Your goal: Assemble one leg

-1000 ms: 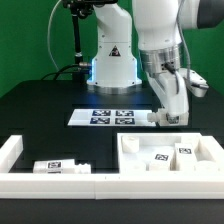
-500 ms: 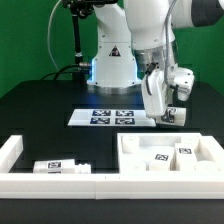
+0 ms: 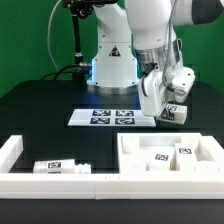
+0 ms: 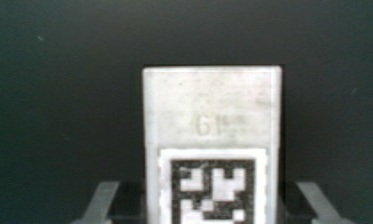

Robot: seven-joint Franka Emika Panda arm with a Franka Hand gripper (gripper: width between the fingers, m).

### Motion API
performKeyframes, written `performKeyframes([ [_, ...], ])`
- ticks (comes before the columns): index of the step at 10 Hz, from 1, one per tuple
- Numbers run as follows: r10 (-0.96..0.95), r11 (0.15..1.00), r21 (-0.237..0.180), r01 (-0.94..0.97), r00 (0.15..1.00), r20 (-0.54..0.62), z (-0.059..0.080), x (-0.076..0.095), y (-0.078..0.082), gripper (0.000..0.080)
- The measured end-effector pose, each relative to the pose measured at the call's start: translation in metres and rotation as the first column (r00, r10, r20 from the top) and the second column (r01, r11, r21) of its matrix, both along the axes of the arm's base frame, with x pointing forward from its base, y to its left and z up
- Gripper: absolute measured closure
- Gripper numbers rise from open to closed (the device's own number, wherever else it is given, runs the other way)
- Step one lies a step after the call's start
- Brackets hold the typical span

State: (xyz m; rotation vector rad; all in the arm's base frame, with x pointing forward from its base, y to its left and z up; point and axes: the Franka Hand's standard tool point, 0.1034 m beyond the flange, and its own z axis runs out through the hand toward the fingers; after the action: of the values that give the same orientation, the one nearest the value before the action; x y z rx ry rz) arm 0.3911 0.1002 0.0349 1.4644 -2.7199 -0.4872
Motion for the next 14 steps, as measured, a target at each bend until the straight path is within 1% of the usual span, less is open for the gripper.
performKeyframes([
  [1, -0.119, 0.993, -0.015, 0.119, 0.993, -0.026, -0.001, 0.0, 0.0, 0.0512],
  [2, -0.18, 0.983, -0.022, 0.18, 0.983, -0.035, -0.001, -0.002, 0.005, 0.0512],
  [3, -0.174, 0.985, -0.017, 0.173, 0.984, -0.031, -0.001, -0.002, 0.008, 0.0512],
  [6, -0.158, 0.987, -0.025, 0.157, 0.987, -0.032, -0.005, -0.006, 0.013, 0.0512],
  [11, -0.148, 0.989, -0.024, 0.147, 0.989, -0.031, -0.006, -0.006, 0.012, 0.0512],
  [14, -0.196, 0.98, -0.036, 0.194, 0.978, -0.065, -0.012, -0.014, 0.012, 0.0512],
])
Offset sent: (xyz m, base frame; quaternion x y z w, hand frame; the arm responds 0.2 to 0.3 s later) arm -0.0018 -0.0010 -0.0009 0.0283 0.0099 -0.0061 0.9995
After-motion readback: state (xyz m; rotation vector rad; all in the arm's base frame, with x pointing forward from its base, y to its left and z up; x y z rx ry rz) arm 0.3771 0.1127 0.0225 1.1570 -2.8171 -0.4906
